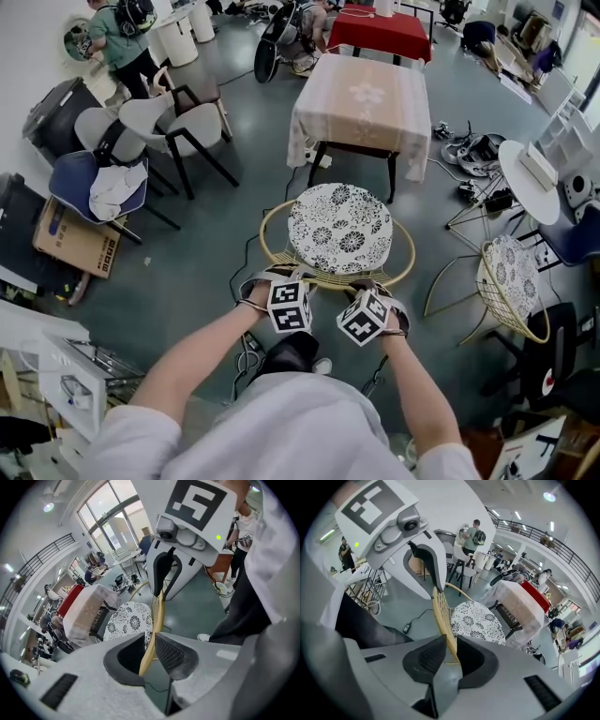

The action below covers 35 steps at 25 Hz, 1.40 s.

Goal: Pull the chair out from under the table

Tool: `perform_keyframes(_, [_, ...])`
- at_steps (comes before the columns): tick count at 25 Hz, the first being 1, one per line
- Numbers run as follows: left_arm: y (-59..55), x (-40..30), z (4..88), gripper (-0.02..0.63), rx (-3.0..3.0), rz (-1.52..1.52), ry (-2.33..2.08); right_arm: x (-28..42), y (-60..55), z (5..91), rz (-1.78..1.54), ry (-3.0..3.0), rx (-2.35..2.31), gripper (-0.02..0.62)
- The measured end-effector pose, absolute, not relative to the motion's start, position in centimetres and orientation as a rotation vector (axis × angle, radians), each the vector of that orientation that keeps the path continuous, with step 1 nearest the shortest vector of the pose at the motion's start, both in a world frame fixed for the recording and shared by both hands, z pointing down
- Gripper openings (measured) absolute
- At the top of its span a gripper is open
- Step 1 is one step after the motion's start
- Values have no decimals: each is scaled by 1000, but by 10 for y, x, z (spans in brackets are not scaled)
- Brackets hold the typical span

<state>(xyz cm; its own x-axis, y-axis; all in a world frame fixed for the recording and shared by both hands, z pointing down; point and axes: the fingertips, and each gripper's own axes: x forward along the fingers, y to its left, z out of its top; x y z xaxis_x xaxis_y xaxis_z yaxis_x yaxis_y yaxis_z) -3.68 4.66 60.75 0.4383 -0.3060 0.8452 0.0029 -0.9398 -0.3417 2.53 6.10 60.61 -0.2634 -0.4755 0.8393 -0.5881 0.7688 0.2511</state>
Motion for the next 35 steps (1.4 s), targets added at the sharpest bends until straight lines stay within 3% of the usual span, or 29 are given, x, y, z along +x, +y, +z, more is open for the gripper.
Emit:
perform_keyframes(10, [56,-5,567,69,-2807,-1242,613,37,57,553,291,-2067,1170,31])
perform_keyframes(19, [53,4,519,24,-3002,-914,970,42,56,513,388,-2164,1405,17])
perform_keyframes(35, [70,11,475,5,-3137,-629,1184,38,72,474,428,-2278,1566,2])
